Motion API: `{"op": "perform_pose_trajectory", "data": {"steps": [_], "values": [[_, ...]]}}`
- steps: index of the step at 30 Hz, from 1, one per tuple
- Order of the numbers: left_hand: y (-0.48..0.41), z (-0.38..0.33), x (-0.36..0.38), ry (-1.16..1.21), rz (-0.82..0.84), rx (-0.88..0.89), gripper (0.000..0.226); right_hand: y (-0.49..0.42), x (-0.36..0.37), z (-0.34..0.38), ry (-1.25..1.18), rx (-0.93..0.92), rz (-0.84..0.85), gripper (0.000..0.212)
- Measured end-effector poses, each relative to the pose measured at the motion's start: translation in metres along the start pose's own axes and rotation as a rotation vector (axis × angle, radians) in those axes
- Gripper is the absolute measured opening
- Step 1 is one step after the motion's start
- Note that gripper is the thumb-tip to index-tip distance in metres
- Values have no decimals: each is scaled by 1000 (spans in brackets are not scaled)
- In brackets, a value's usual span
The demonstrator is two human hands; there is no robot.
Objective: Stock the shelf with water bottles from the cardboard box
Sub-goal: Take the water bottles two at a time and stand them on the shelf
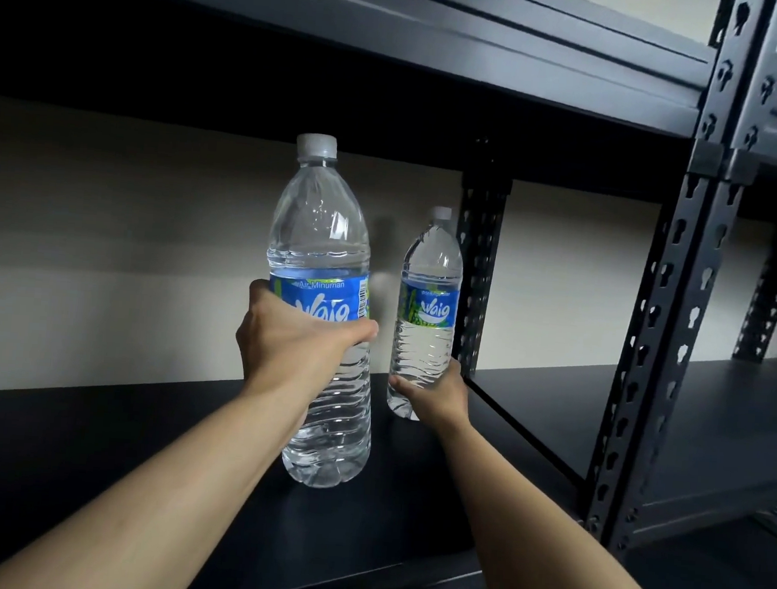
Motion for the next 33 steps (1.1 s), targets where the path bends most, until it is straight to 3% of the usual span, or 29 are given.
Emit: {"op": "perform_pose_trajectory", "data": {"steps": [7,13,19,33], "values": [[-2,8,3,-9,12,23,79,-1,6,-1,-13,5,45,64],[-1,11,9,-24,9,25,78,-17,20,-50,130,54,213,105],[1,10,22,-40,-9,70,76,39,-46,-12,718,-179,463,84],[-34,30,98,-98,-44,81,81,50,-65,-6,801,-306,463,76]]}}
Point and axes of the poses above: each hand's wrist, its own y-axis away from the middle knuckle, its own x-axis out of the palm, z = x × y, the point moved 3 cm from there along -y, towards the middle knuckle, and after that the axes turned 11 degrees about -z, right-handed, at the moved point
